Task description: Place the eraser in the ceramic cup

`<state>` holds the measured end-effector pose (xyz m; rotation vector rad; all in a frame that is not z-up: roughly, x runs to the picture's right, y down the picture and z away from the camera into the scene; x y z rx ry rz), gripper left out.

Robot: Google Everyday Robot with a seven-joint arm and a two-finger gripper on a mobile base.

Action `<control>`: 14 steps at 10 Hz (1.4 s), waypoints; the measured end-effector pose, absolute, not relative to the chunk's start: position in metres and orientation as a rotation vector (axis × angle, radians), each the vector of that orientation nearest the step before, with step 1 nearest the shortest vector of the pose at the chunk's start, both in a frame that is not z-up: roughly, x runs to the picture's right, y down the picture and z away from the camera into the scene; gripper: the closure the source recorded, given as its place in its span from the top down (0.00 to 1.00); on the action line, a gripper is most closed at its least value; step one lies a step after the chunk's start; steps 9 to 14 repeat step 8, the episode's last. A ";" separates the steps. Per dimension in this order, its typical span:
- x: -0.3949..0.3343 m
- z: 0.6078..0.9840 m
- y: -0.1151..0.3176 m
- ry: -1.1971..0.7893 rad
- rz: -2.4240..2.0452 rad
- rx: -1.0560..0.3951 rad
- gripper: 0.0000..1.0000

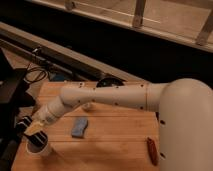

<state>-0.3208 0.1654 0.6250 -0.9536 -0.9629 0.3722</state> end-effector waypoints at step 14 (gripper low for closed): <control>-0.315 0.624 0.165 -0.998 0.378 -0.965 0.43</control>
